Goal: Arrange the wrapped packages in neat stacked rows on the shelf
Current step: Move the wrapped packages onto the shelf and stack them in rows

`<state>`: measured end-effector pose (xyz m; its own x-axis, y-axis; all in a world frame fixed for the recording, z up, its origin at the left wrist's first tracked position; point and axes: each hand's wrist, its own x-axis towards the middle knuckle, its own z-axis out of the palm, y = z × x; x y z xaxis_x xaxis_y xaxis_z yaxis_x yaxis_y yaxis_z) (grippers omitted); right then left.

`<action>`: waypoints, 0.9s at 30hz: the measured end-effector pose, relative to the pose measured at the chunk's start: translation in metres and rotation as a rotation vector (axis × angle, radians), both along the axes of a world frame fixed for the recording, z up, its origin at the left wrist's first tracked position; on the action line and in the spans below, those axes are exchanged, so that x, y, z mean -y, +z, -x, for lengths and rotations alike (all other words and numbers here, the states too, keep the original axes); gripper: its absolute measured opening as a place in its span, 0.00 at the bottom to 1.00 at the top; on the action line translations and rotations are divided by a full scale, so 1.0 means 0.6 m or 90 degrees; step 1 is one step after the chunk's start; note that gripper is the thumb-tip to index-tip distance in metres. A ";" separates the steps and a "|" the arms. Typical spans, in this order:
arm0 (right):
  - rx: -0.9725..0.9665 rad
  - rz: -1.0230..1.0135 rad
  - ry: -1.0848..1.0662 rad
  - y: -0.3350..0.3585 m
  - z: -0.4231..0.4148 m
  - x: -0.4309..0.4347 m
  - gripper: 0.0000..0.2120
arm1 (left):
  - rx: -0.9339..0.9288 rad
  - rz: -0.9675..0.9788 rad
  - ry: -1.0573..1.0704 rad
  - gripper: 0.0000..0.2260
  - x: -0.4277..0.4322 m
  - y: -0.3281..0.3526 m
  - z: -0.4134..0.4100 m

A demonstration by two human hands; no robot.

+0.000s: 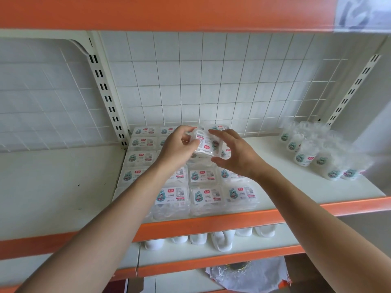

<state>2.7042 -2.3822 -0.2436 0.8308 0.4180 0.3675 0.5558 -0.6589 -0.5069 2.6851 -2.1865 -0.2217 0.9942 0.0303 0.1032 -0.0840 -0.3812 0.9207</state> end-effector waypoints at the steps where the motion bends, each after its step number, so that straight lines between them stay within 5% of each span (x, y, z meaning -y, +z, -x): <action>1: 0.002 -0.016 -0.002 0.000 0.000 0.000 0.35 | -0.012 0.016 -0.001 0.17 -0.003 0.001 0.001; 6: -0.082 -0.177 -0.026 0.006 0.005 -0.011 0.29 | -0.076 0.097 -0.012 0.18 -0.006 0.001 0.002; 12: -0.160 -0.228 -0.027 0.012 0.004 -0.007 0.21 | -0.103 0.081 0.010 0.10 -0.010 -0.003 -0.002; 16: -0.189 -0.293 -0.007 0.012 0.008 -0.011 0.19 | -0.098 0.059 0.007 0.14 -0.012 0.004 -0.003; 22: -0.294 -0.429 0.004 0.011 0.012 -0.019 0.21 | -0.132 0.202 -0.017 0.26 -0.001 0.007 0.002; 27: -0.306 -0.373 0.001 0.016 0.007 -0.021 0.19 | -0.145 0.140 -0.014 0.12 0.005 0.002 0.000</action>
<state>2.7002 -2.3698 -0.2340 0.9551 0.2670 0.1282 0.1866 -0.2061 -0.9606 2.6850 -2.1896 -0.2208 0.9917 0.0057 -0.1288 0.1279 -0.1720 0.9768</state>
